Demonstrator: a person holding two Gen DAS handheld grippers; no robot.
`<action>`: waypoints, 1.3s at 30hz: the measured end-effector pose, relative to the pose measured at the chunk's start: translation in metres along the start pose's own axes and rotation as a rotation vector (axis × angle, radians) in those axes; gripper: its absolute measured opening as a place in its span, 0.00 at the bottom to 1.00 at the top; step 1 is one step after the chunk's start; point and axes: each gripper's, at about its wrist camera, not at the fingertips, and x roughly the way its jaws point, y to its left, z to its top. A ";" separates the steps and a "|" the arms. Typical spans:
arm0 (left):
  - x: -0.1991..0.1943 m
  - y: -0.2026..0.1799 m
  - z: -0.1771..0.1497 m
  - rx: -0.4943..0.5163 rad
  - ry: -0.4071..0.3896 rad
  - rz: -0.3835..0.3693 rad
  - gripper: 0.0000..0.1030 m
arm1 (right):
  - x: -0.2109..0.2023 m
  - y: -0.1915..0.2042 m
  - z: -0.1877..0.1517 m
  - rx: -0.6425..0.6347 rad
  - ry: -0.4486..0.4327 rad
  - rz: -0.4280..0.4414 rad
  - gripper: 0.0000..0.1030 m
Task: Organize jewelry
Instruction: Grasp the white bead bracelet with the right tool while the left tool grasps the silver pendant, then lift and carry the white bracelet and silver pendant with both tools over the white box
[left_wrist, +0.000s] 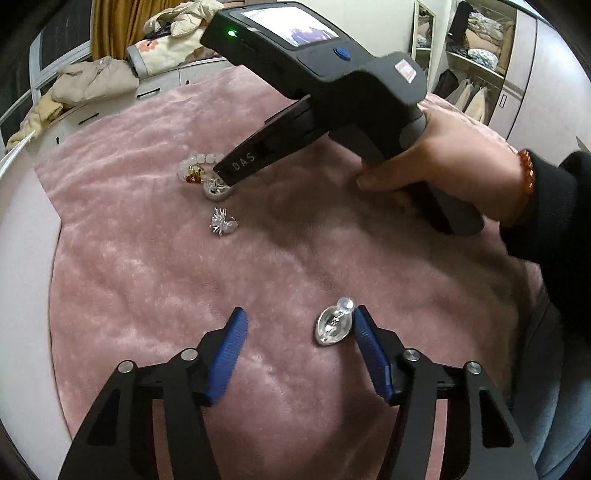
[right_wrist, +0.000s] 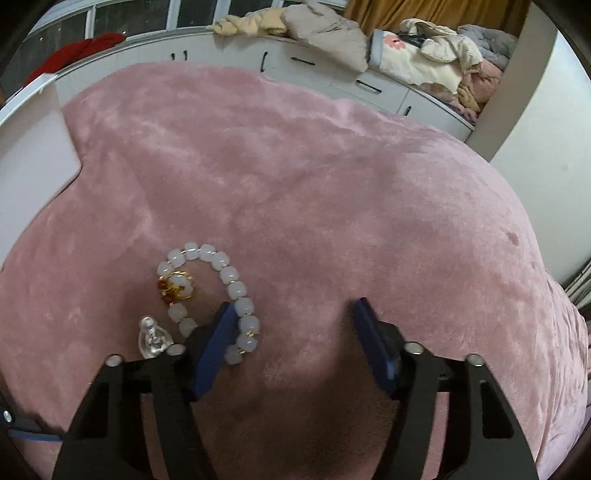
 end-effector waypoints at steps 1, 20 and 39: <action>0.001 0.000 0.000 0.006 -0.001 0.000 0.60 | -0.001 0.003 0.000 -0.008 0.003 0.015 0.42; 0.000 0.004 0.000 0.013 -0.029 -0.042 0.23 | -0.012 -0.017 -0.009 0.201 0.040 0.350 0.10; -0.054 0.014 -0.005 -0.068 -0.097 0.087 0.23 | -0.089 -0.025 -0.014 0.270 -0.092 0.405 0.11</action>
